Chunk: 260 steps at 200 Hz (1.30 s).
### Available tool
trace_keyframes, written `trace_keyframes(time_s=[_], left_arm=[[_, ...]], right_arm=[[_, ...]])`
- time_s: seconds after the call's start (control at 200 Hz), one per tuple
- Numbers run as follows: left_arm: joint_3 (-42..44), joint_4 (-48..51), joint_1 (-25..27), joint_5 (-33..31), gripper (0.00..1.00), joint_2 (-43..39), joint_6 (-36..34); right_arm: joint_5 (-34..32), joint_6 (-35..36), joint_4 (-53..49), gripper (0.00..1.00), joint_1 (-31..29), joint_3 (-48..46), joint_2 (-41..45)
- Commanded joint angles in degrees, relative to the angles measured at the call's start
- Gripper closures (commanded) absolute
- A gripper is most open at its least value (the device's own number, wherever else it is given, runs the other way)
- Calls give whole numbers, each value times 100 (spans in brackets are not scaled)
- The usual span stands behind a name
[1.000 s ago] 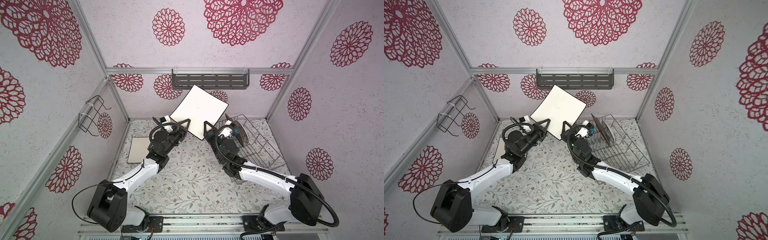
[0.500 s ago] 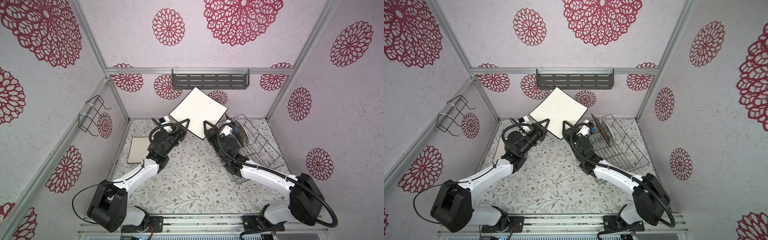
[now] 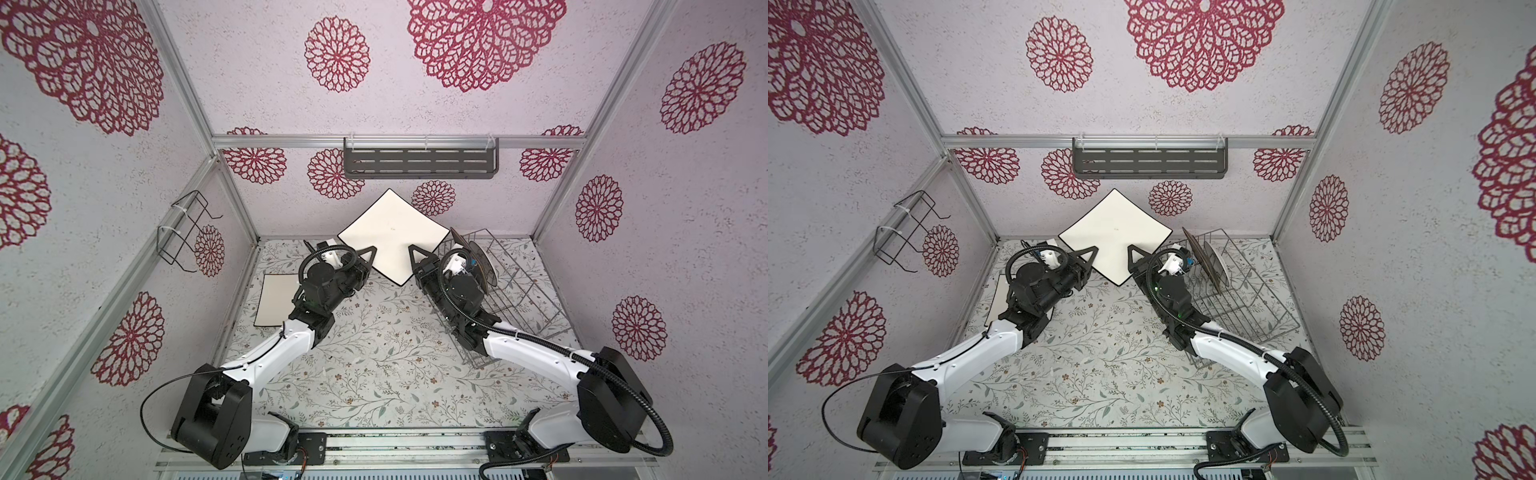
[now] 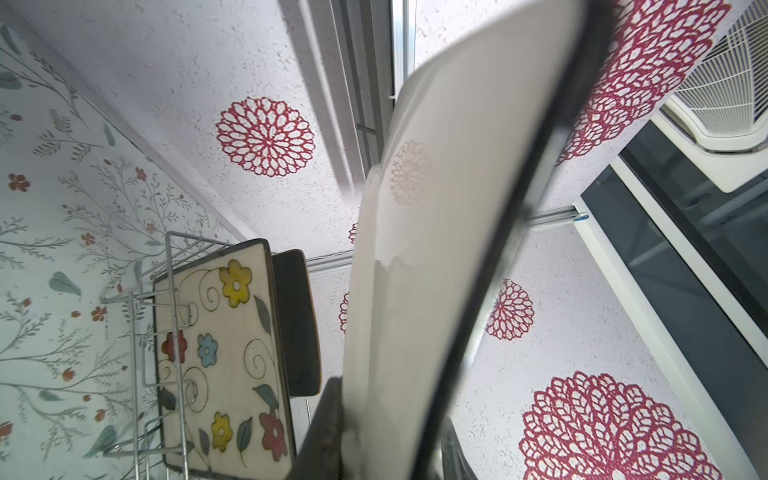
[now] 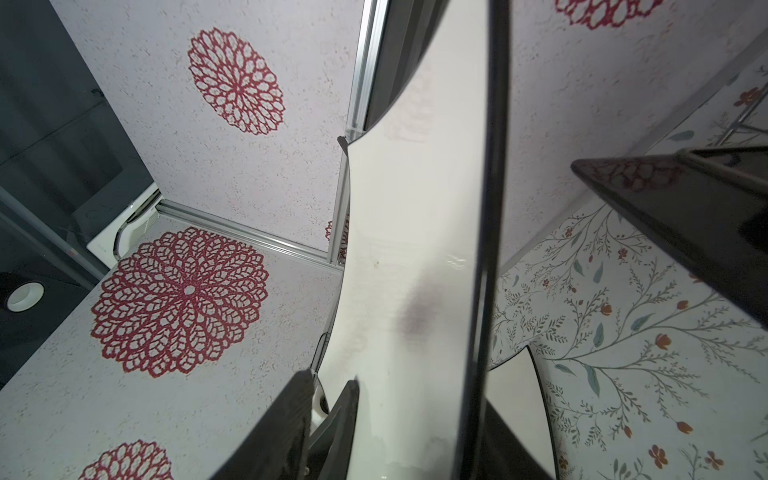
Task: Unload the plates from the dish rack
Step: 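Open the right gripper and carry the plate away with the left gripper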
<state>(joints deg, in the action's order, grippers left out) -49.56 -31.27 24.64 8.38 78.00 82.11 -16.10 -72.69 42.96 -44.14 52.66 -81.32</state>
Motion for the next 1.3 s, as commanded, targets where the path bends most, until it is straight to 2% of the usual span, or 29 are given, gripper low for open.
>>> trace_keyframes(time_s=[0.0,0.13,0.771,1.031,1.181,1.296], left_arm=[[-37,-601,-208,-79,100,-462,-187],[46,-679,-343,-32,100,-587,-112],[718,-147,-1151,-271,100,-1494,-80],[1029,-176,-1502,-300,100,-1742,-14],[1138,-107,-1708,-301,100,-1854,-36],[1288,-61,-1936,-302,100,-1930,-32]], right_arm=[[13,-25,635,43,82,113,450],[36,-83,643,40,90,100,417],[256,-160,593,39,99,118,275],[658,-107,445,39,98,275,70],[1089,127,169,38,74,576,-142],[1135,537,-326,37,7,820,-206]])
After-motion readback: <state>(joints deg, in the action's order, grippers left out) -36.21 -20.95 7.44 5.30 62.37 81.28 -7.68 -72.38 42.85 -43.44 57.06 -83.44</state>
